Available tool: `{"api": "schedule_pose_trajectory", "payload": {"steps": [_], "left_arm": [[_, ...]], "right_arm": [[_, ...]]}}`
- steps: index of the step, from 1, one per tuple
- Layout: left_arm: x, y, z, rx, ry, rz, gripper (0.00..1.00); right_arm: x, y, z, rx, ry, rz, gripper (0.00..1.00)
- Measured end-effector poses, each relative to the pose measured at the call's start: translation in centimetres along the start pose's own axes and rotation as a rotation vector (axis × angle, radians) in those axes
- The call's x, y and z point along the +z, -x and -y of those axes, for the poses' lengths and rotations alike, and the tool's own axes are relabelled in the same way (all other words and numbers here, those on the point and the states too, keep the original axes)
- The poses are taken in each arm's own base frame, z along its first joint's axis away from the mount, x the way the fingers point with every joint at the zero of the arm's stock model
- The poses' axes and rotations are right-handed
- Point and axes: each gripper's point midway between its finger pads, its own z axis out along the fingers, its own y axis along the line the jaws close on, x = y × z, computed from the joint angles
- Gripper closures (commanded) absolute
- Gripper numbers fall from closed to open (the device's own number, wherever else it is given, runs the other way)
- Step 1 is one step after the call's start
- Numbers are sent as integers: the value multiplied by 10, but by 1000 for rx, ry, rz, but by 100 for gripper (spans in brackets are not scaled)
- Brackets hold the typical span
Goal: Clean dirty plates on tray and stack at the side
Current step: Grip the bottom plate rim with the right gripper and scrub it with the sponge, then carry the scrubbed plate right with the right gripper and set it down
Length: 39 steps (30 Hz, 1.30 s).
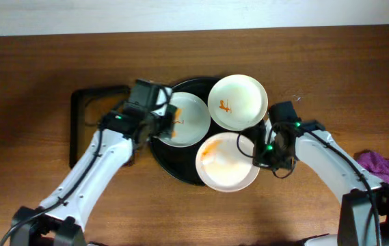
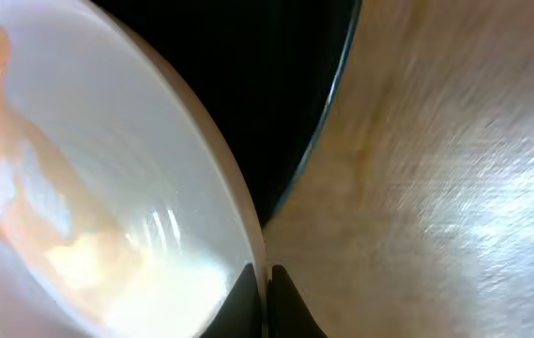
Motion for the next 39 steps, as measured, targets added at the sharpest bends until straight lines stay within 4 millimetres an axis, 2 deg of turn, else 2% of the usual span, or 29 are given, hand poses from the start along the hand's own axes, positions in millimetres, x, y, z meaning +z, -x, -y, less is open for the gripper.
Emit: {"api": "schedule_pose_trajectory", "payload": {"steps": [3, 7, 9, 12, 14, 18, 24, 27, 30, 31, 32, 34, 36, 37, 39], "left_arm": [[-5, -3, -47, -121, 67, -18, 100], [-11, -7, -85, -215, 116, -23, 100], [-15, -8, -103, -259, 139, -16, 100], [-20, -11, -123, -307, 165, -12, 100], [-20, -12, -124, -311, 166, -14, 100], [-20, -12, -124, -312, 166, -14, 100], [-20, -12, -124, -312, 166, -15, 100], [-20, -12, -124, -312, 166, -15, 100], [-20, -12, -124, -312, 166, -15, 100], [-20, -12, -124, -312, 166, -15, 100], [-20, -12, -124, -312, 166, -15, 100], [-20, -13, -124, -313, 167, -21, 100], [-20, -14, -124, -313, 167, -25, 100], [-20, -15, -124, -314, 167, -26, 100], [-20, -14, -124, -313, 167, -25, 100]], "right_arm": [[-26, 27, 1, -46, -70, 83, 96], [-70, 51, 9, -132, -255, 189, 96], [-87, 56, 3, -225, -403, 250, 96], [-102, 56, -17, -388, -621, 365, 96], [-116, 57, -29, -472, -749, 451, 96], [-139, 51, -67, -618, -906, 633, 96], [-159, 57, -65, -608, -1017, 717, 96], [-162, 58, -64, -605, -1029, 725, 96], [-158, 56, -66, -574, -990, 730, 96], [-147, 54, -66, -539, -920, 706, 96], [-142, 55, -63, -507, -881, 686, 96], [-139, 64, -32, -372, -836, 609, 96], [-153, 80, 4, -186, -796, 571, 96], [-163, 91, 30, -70, -777, 563, 96], [-158, 95, 53, 46, -671, 501, 96]]}}
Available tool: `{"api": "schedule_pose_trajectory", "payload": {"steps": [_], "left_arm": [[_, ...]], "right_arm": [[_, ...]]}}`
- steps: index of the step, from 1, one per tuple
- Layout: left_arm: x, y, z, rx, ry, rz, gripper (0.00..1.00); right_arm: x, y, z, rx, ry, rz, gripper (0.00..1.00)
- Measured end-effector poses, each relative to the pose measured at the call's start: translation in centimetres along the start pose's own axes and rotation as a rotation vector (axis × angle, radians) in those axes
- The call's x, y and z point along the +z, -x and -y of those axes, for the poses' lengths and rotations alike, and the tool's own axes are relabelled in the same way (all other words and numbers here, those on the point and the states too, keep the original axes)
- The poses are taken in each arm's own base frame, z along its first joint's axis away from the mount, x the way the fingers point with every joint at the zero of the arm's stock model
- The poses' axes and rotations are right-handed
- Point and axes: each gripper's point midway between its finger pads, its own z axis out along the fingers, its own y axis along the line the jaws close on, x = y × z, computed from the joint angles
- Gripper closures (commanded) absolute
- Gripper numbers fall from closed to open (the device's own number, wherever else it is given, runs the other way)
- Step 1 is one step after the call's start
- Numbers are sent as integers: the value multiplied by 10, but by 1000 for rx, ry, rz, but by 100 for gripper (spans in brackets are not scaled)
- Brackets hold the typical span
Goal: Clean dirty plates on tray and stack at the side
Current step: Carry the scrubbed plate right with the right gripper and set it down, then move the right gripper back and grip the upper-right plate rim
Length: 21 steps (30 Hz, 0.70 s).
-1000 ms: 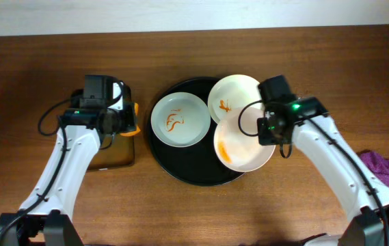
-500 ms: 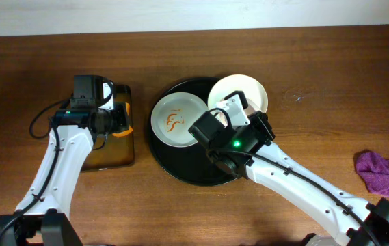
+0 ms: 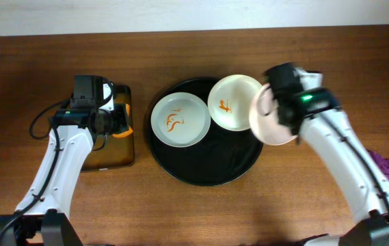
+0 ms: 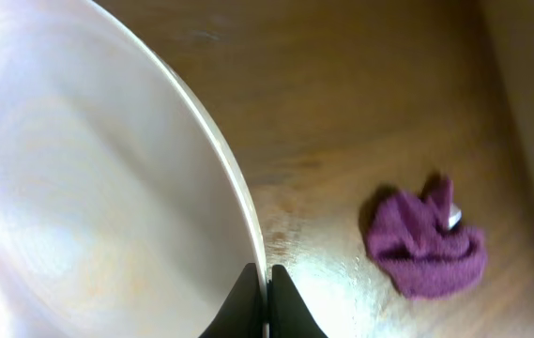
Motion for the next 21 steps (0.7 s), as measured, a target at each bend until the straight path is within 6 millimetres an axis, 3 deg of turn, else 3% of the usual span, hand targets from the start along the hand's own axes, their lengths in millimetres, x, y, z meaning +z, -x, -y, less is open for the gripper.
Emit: {"api": "schedule_pose_trajectory", "payload": {"steps": [5, 8, 11, 12, 13, 14, 17, 19, 21], "left_arm": [[0, 0, 0, 0, 0, 0, 100], [0, 0, 0, 0, 1, -1, 100], [0, -1, 0, 0, 0, -2, 100], [0, -1, 0, 0, 0, -2, 100], [0, -1, 0, 0, 0, -3, 100], [0, -1, 0, 0, 0, -2, 100], [0, -1, 0, 0, 0, -2, 100], [0, -1, 0, -1, 0, -3, 100], [0, -1, 0, -1, 0, -2, 100]], "right_arm": [[64, -10, 100, 441, 91, -218, 96], [94, -19, 117, 523, 97, -287, 96], [129, -27, 103, 514, 107, -356, 96], [143, -32, 96, 505, 108, -385, 90], [148, -35, 93, 500, 110, -402, 72], [149, -36, 92, 501, 116, -407, 61], [146, -31, 76, 460, 223, -406, 51], [139, -27, 57, 435, 351, -411, 46], [127, -5, 26, 378, 559, -348, 34]]}}
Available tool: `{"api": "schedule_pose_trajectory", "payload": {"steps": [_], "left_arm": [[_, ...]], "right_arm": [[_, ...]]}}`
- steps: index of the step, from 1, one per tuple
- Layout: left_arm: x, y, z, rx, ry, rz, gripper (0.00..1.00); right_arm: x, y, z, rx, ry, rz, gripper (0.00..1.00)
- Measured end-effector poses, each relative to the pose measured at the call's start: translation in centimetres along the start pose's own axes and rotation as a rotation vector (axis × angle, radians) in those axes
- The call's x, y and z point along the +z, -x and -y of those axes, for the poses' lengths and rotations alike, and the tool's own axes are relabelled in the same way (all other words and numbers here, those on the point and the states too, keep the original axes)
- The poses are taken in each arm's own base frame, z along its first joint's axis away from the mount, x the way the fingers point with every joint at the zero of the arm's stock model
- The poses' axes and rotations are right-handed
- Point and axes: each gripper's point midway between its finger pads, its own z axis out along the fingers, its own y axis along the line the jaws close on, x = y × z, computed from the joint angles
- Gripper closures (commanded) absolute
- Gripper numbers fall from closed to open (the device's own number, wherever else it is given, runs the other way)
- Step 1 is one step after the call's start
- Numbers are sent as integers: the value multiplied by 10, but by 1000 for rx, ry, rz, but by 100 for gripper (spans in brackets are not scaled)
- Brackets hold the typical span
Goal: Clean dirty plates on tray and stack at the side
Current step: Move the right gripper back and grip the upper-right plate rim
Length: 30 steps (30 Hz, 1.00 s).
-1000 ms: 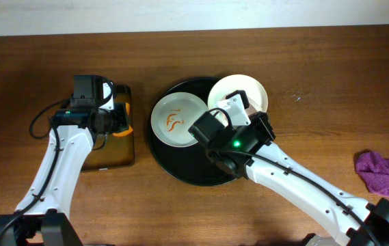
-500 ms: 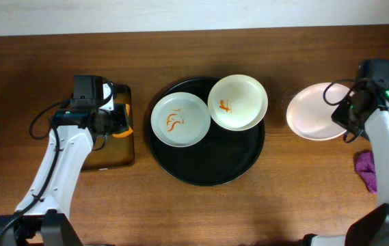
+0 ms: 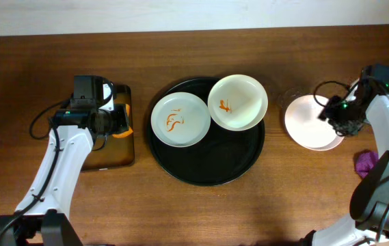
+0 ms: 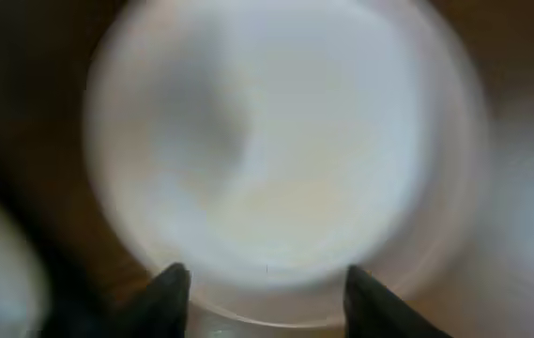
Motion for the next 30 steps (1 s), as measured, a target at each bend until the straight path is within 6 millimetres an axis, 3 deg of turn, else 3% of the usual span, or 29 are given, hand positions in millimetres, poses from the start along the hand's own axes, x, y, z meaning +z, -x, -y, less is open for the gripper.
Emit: {"api": "schedule_pose_trajectory", "payload": {"steps": [2, 6, 10, 15, 17, 21, 28, 30], "left_arm": [[0, 0, 0, 0, 0, 0, 100], [0, 0, 0, 0, 0, 0, 100], [0, -1, 0, 0, 1, -4, 100], [0, -1, 0, 0, 1, -5, 100], [0, -1, 0, 0, 1, -6, 100], [0, -2, 0, 0, 1, -7, 100], [0, -2, 0, 0, 1, -7, 100], [0, -1, 6, 0, -34, -6, 100]], "right_arm": [[0, 0, -27, -81, 94, 1, 33], [7, -14, -99, -360, 222, 22, 29], [16, -19, -134, -496, 238, 61, 30], [68, -17, -134, -520, 207, 26, 46], [85, -23, -136, -528, 218, 0, 71], [89, -32, -138, -525, 239, -36, 96], [86, -53, -128, -485, 217, -142, 96], [75, -64, -111, -440, 131, -192, 96]]}}
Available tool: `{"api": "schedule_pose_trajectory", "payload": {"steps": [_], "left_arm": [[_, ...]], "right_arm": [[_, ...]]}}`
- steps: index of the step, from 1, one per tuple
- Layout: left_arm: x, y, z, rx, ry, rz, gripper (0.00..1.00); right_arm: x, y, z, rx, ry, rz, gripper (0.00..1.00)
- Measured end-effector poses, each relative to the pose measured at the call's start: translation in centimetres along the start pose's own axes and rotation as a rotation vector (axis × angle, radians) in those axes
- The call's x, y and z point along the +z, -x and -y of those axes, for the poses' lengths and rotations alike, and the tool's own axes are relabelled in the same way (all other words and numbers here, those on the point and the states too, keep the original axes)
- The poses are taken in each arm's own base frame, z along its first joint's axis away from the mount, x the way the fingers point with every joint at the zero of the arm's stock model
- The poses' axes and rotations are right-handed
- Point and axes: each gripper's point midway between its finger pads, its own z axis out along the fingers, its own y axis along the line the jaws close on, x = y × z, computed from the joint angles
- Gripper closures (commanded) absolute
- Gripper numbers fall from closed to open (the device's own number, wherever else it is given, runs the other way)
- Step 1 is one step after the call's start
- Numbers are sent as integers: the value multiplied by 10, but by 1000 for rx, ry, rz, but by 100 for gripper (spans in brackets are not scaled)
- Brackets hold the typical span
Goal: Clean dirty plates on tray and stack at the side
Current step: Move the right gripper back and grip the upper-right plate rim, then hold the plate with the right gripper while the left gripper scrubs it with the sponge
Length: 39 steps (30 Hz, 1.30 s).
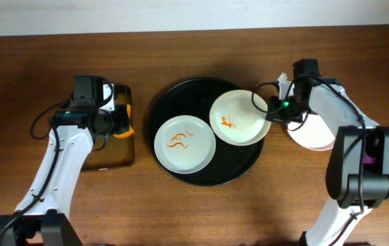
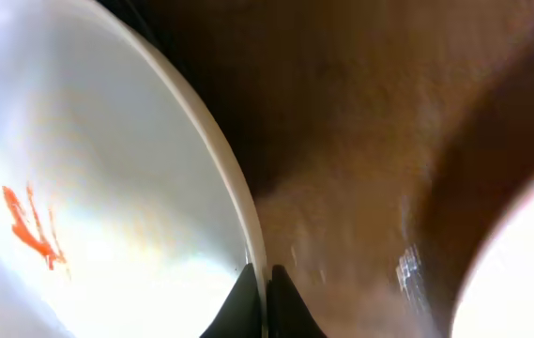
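Note:
A black round tray [image 1: 204, 174] holds two white plates. The nearer left plate [image 1: 184, 143] bears an orange squiggle. The right stained plate [image 1: 240, 117] [image 2: 107, 216] has an orange smear and overhangs the tray's right edge. My right gripper [image 1: 271, 109] [image 2: 265, 282] is shut on that plate's right rim. A clean white plate [image 1: 314, 135] [image 2: 520, 272] lies on the table just right of the tray, partly under my right arm. My left gripper [image 1: 117, 121] sits over a small dark tray [image 1: 109, 154], shut on an orange sponge [image 1: 128, 116].
A purple cloth shows at the far right edge of the table. Bare wood lies in front of the tray and between the tray and the small dark tray.
My right gripper was open over the clean plate on the table; now it is shut on the rim of the right stained plate. Both plates on the tray lie nearer the front. The left arm is unchanged.
First my left gripper held the sponge at the tray's left plate while my right gripper pinched the front plate's rim. Then the left arm rested at the small dark tray and the right held that plate aloft. Then the plate lay at the right, released. Now the right grips another plate.

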Motion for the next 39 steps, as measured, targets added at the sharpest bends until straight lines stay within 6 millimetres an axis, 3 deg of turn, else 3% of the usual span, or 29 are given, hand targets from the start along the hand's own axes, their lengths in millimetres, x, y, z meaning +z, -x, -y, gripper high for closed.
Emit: {"api": "schedule_pose_trajectory", "payload": {"steps": [3, 4, 6, 11, 14, 16, 20, 26, 30, 34, 39], "left_arm": [[-1, 4, 25, 16, -127, 12, 100], [-2, 3, 51, 57, -200, 17, 100], [-2, -1, 80, 117, -256, 19, 100], [-12, -22, 177, 337, -428, 57, 100], [-18, -36, 210, 411, -486, 66, 100], [-7, -55, 227, 421, -502, 10, 100], [33, -89, 238, 368, -479, -129, 100], [43, -113, 254, 284, -474, -208, 100], [65, -141, 264, 294, -459, -276, 100], [71, -130, 258, 292, -394, -221, 100], [82, -100, 229, 236, -292, -148, 100]], "right_arm": [[-20, -17, 1, 28, -46, -41, 96], [-27, -29, -2, 30, -60, -76, 96], [-25, -38, -7, 20, -68, -111, 96], [-19, -61, -35, -42, -69, -197, 96], [-13, -69, -54, -74, -70, -220, 96], [-10, -73, -63, -82, -71, -228, 96], [-9, -74, -65, -67, -81, -230, 96], [-9, -74, -65, -67, -82, -229, 96], [-10, -75, -63, -67, -94, -230, 96], [-10, -74, -63, -63, -93, -229, 96], [-10, -74, -63, -58, -93, -229, 96]]}}
